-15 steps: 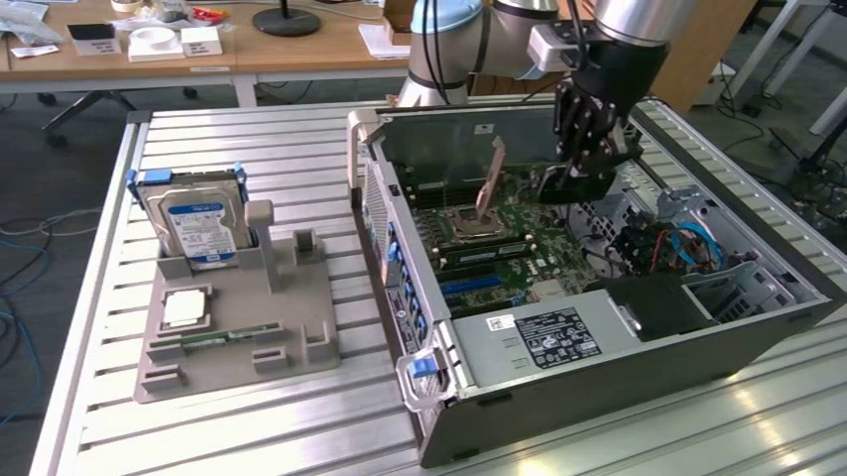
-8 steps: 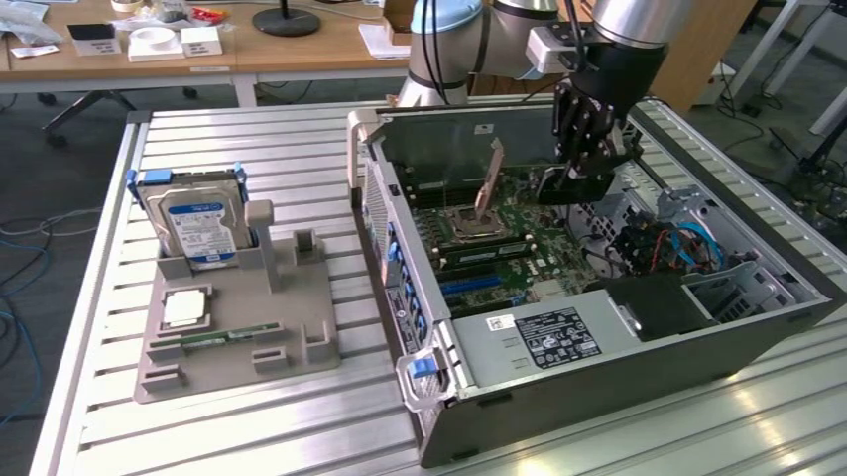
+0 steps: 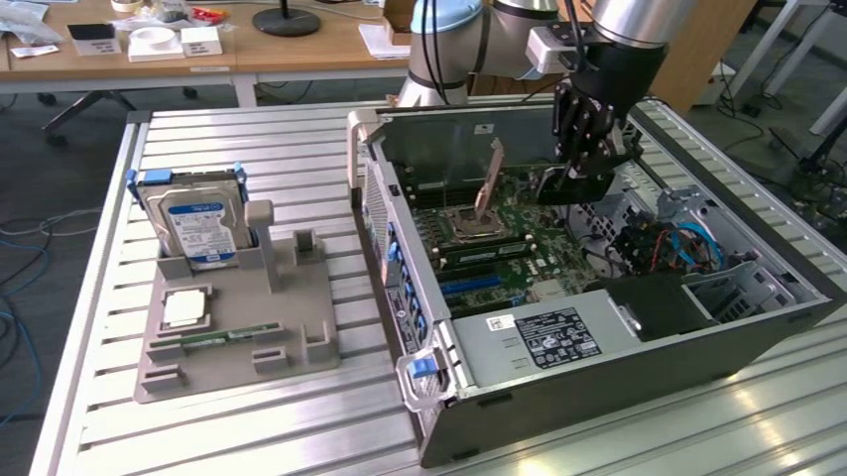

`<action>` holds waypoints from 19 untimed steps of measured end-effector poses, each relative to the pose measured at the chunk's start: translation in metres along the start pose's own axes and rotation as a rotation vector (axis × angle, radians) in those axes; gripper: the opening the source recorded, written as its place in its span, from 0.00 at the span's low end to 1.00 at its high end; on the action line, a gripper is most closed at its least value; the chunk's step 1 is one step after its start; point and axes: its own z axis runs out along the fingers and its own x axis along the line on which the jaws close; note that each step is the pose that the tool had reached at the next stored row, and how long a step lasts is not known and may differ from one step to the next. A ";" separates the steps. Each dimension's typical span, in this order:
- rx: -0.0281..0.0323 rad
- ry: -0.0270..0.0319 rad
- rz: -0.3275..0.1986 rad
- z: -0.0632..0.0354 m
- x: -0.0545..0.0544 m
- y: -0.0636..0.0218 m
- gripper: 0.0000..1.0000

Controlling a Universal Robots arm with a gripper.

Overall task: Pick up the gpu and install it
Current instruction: 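Insert the gpu into the slot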

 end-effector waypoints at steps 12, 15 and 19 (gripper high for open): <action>0.0013 -0.0003 0.000 0.0032 0.000 0.0001 0.27; 0.0016 -0.0006 0.000 0.0047 0.000 0.0001 0.27; 0.0018 -0.0003 0.000 0.0053 0.000 0.0002 0.27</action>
